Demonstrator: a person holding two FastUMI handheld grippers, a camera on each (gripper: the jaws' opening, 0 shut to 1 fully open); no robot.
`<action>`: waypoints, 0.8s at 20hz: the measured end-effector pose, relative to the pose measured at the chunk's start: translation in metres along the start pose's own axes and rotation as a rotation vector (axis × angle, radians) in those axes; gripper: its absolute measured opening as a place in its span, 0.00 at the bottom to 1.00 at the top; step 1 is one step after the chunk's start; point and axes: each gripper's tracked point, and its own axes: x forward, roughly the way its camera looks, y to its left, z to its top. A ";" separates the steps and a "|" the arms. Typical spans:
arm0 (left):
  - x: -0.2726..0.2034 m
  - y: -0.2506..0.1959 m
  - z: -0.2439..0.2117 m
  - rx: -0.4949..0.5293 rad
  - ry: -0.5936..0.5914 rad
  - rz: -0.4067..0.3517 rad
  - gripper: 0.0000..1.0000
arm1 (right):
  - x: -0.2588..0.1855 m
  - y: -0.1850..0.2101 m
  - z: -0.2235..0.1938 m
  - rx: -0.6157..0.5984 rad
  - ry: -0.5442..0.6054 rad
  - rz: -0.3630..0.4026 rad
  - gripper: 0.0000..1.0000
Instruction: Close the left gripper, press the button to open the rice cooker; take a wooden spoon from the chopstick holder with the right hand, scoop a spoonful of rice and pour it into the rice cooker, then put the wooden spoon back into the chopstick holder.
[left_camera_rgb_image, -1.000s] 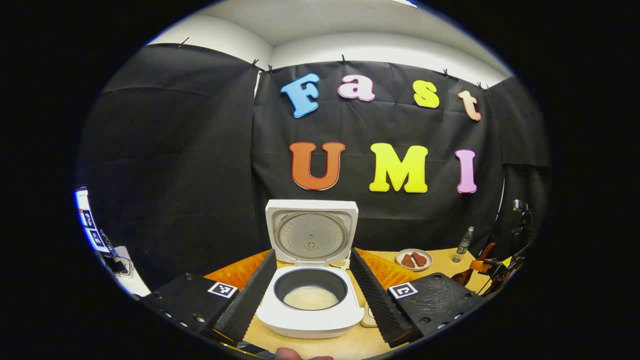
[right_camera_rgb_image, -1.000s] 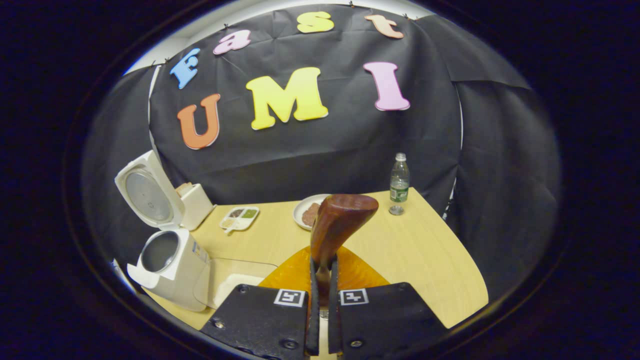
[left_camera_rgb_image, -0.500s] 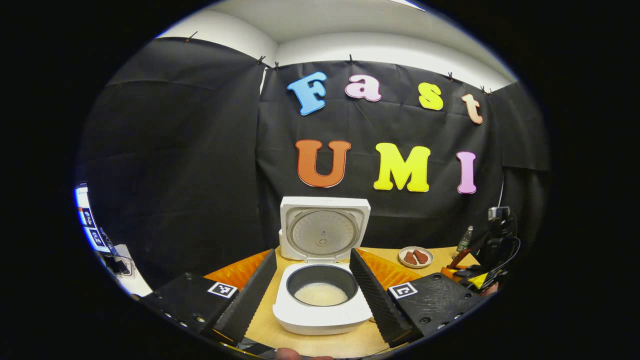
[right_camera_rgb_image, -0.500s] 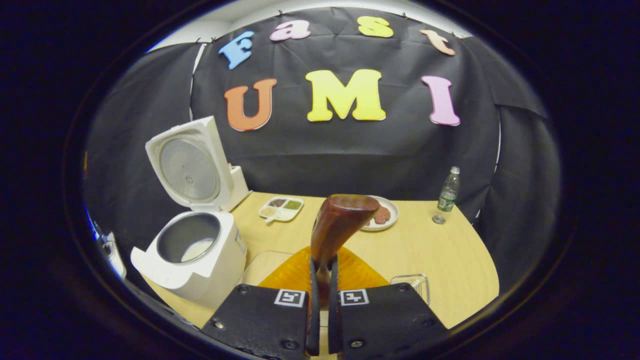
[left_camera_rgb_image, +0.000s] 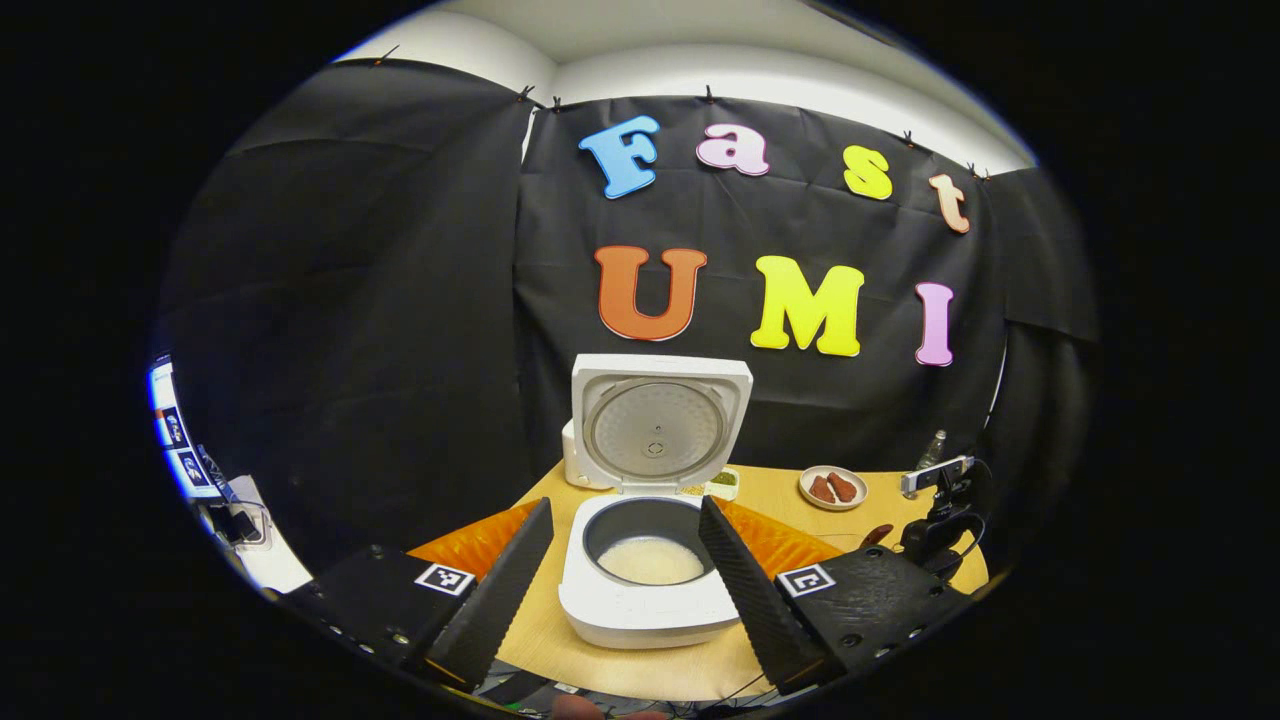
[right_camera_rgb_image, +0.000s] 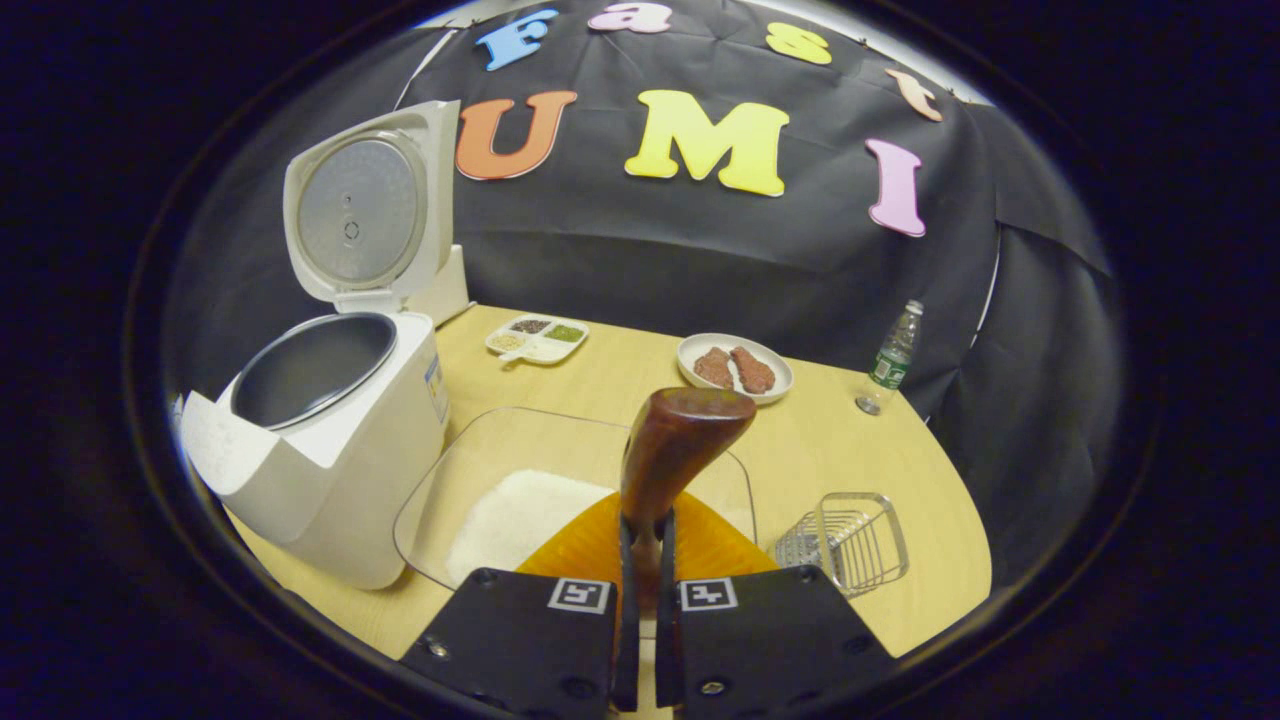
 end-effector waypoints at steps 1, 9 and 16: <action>-0.001 0.002 -0.001 -0.005 0.003 0.003 0.94 | 0.002 0.011 -0.002 0.037 0.014 0.037 0.12; -0.006 0.012 -0.005 -0.026 0.018 0.044 0.94 | 0.011 0.050 0.005 0.429 0.114 0.244 0.12; -0.005 0.007 0.001 -0.036 -0.001 0.056 0.94 | 0.021 0.031 0.001 0.837 0.211 0.350 0.12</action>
